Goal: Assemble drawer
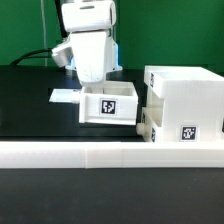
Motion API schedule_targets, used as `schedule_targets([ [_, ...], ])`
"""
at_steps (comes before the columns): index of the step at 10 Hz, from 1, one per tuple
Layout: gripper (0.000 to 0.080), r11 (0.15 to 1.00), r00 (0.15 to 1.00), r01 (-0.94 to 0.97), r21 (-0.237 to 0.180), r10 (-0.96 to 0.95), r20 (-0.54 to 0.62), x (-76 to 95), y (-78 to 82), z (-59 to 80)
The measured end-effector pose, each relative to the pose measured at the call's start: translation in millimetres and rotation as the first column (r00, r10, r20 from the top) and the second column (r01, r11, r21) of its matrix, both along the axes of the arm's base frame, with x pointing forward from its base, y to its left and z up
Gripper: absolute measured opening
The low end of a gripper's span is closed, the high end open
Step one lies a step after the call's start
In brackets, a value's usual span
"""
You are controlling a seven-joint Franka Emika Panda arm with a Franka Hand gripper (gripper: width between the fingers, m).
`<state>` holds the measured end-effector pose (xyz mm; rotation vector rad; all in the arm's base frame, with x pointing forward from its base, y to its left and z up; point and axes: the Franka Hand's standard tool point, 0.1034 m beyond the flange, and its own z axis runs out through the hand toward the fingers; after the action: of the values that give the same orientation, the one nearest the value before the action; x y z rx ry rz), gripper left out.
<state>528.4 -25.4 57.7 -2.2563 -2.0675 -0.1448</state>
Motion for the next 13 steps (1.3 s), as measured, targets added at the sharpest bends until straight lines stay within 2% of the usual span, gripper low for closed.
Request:
schedule_targets([
  [2, 0.0041, 1.000, 1.000, -0.002, 0.002, 0.002, 0.009, 2.9, 4.7, 1.6],
  [6, 0.0041, 1.000, 1.000, 0.009, 0.003, -0.009, 0.011, 0.2, 2.4, -1.1],
  [13, 0.0041, 1.000, 1.000, -0.011, 0.006, 0.011, 0.011, 2.7, 15.1, -3.2],
])
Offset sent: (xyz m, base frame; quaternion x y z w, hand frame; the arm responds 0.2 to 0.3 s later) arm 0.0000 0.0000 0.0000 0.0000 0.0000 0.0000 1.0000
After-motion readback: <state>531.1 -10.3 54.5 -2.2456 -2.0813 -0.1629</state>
